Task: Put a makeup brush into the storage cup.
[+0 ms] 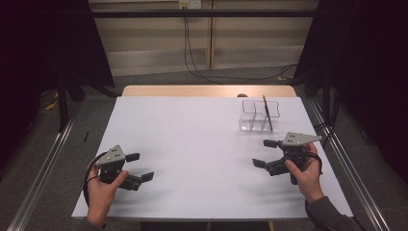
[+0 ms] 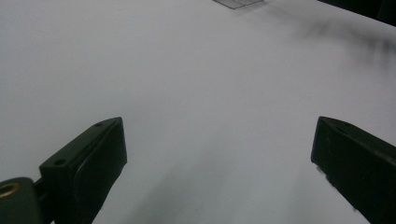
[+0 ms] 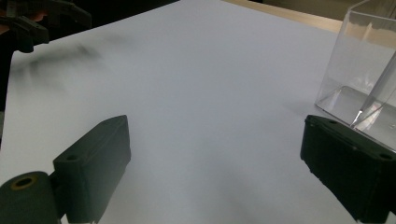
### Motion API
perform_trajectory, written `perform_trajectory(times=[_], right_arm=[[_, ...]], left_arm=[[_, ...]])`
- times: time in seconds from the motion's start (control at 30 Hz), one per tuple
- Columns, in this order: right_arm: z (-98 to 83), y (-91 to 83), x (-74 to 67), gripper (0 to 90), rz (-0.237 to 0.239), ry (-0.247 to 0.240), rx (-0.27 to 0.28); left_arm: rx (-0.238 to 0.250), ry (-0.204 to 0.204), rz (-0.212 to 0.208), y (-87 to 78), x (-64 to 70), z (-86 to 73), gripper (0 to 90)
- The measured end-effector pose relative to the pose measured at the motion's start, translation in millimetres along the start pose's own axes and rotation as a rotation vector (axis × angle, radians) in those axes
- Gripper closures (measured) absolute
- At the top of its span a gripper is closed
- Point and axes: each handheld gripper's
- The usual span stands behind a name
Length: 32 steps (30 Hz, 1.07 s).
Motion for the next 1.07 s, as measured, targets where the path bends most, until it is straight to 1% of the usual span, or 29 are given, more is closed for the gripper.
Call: perform_trajectory(times=[0.13, 0.3, 0.37, 0.5, 0.6, 0.67, 0.73, 0.77, 0.8, 0.83, 0.9, 0.97, 1.07], right_arm=[[-2.7, -1.1, -0.3, 8.4, -0.006, 0.001, -0.004], [-4.0, -3.8, -1.7, 8.4, -0.01, 0.0, 0.001], [-5.3, -4.5, -2.6, 8.4, -0.007, -0.001, -0.007], [-6.5, -6.3, -4.4, 8.4, -0.009, -0.001, -0.006], [-7.7, -8.1, -5.6, 8.4, -0.011, -0.005, -0.003], [-8.6, -9.5, -6.4, 8.4, -0.013, 0.001, -0.003], [-9.9, -10.7, -6.5, 8.4, -0.012, 0.002, -0.004], [-10.6, -10.8, -6.4, 8.4, -0.015, 0.005, -0.004], [-11.3, -11.2, -6.3, 8.4, -0.016, 0.007, -0.007], [-12.1, -11.5, -6.3, 8.4, -0.015, 0.01, -0.008], [-12.9, -12.0, -6.4, 8.4, -0.016, 0.008, -0.007], [-14.0, -12.0, -6.5, 8.4, -0.016, 0.014, -0.008], [-15.4, -12.7, -7.0, 8.4, -0.019, 0.017, -0.013]], left_arm=[[0.003, 0.0, -0.005, 1.0, 0.9, 0.1, 3.2], [0.001, 0.003, -0.001, 0.7, 1.2, 0.4, 3.3], [0.001, 0.003, -0.002, 0.7, 1.1, 0.3, 3.2], [-0.007, 0.006, -0.002, 1.7, 1.5, 0.3, 3.2], [-0.005, 0.008, -0.011, 3.5, 1.8, 0.4, 3.3], [-0.009, 0.006, -0.004, 4.2, 2.5, 0.9, 3.3], [-0.006, 0.008, -0.014, 5.3, 2.3, 1.2, 3.2], [-0.011, 0.013, -0.008, 5.6, 2.6, 1.6, 3.2], [-0.008, 0.01, -0.016, 6.6, 2.6, 2.0, 3.2], [-0.009, 0.016, -0.012, 6.7, 2.5, 2.7, 3.2], [-0.001, 0.012, -0.018, 6.5, 2.6, 3.3, 3.2], [-0.003, 0.016, -0.011, 6.2, 2.9, 3.9, 3.2], [-0.003, 0.019, -0.013, 6.7, 3.3, 4.3, 3.2]])
Point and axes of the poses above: each handheld gripper's, and its own axes: y roughly forward along the jaws, z roughly out of its top, x roughly to its right
